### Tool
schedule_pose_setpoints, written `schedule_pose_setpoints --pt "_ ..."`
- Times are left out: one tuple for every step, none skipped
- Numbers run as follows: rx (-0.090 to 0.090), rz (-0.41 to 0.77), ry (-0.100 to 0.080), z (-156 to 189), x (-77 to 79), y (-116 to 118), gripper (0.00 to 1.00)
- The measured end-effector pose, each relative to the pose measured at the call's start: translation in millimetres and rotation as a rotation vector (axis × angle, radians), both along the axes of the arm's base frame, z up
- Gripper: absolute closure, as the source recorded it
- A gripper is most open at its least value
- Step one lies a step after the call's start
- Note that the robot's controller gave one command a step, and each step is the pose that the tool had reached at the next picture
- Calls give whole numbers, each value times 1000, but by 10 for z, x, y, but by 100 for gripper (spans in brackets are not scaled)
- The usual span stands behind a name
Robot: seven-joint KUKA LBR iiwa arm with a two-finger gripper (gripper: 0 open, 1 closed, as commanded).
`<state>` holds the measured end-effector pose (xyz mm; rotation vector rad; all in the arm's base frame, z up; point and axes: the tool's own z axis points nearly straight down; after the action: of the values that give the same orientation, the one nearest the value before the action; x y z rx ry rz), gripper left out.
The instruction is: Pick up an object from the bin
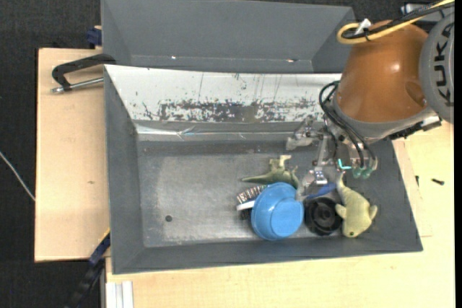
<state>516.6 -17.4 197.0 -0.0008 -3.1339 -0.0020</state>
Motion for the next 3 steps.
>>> schedule_pose_setpoints --pt "0 208 -18 -400 237 154 0" --pt "0 311 -16 -647 744 235 0" --pt "0 436 -14 -852 835 201 0"
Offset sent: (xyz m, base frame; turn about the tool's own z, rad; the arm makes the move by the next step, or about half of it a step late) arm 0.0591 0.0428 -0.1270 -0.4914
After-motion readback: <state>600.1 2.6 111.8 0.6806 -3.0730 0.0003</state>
